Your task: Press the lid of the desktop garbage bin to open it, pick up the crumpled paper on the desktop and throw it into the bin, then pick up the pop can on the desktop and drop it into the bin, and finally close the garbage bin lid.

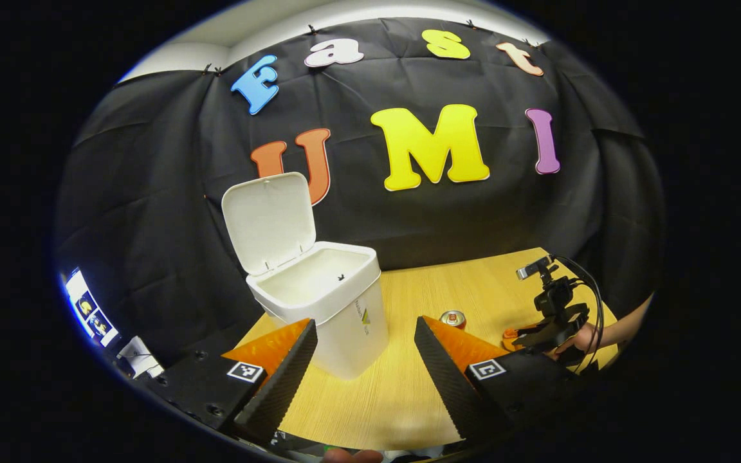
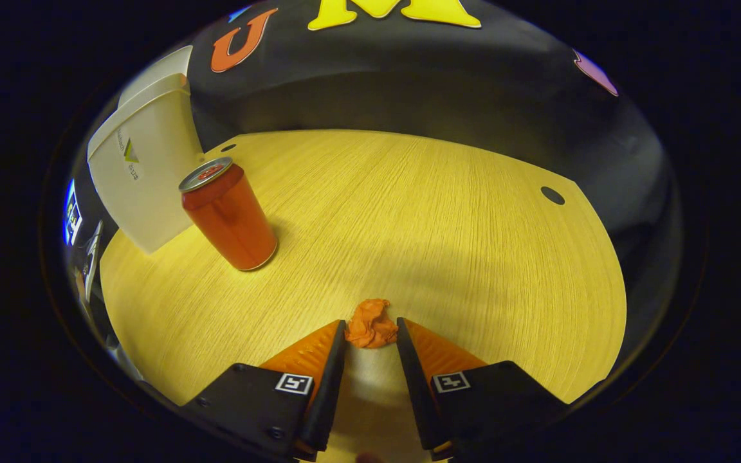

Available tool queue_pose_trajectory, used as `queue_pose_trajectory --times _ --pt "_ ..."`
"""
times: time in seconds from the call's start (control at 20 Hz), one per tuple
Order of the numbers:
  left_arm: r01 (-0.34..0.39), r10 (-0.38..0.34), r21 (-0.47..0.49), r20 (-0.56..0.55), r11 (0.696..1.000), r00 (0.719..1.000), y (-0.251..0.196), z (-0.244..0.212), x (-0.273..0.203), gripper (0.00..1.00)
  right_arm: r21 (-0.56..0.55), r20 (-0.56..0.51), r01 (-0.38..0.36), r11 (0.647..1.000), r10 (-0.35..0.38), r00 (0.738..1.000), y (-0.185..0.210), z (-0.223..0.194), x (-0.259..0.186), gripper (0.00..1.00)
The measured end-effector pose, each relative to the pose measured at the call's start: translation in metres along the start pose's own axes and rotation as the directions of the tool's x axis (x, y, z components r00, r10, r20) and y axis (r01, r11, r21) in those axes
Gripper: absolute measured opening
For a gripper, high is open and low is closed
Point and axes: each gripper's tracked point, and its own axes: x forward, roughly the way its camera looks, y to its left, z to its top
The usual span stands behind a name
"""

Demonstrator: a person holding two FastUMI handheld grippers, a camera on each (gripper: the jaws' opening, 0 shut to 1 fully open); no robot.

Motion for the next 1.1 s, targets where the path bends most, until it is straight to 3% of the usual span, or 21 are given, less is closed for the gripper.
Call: queue_pose_trajectory --times 0.05,0.25,0.3,0.65,0.9,1.1 --pt "-0.004 0.004 -0.001 -0.002 1.0 1.0 0.003 -0.001 0.0 0.99 0.001 0.0 0.007 1.0 -0.007 1.0 -0.002 0.001 0.002 0.19" --pt "-0.016 0.016 -0.012 -0.006 1.0 1.0 0.012 -0.001 0.001 1.0 0.041 -0.005 -0.019 0.999 0.02 1.0 0.004 0.003 -0.003 0.2" --pt "-0.019 0.019 -0.015 -0.002 1.0 1.0 0.013 -0.002 0.001 1.0 0.051 -0.001 -0.027 0.998 0.027 1.0 0.006 0.007 -0.009 0.08" --pt "-0.016 0.017 -0.067 0.007 0.998 1.0 0.024 -0.004 0.013 1.0 0.072 0.15 -0.061 0.996 0.05 0.987 0.022 0.074 -0.092 0.07" --pt "0.01 -0.008 -0.124 0.016 0.992 1.0 0.028 -0.009 0.022 1.0 0.045 0.319 -0.106 0.993 0.086 0.944 0.041 0.149 -0.177 0.07" --pt "0.008 -0.007 -0.141 0.006 0.99 1.0 0.041 -0.021 0.03 1.0 0.027 0.398 -0.14 0.99 0.118 0.91 0.064 0.203 -0.219 0.04"
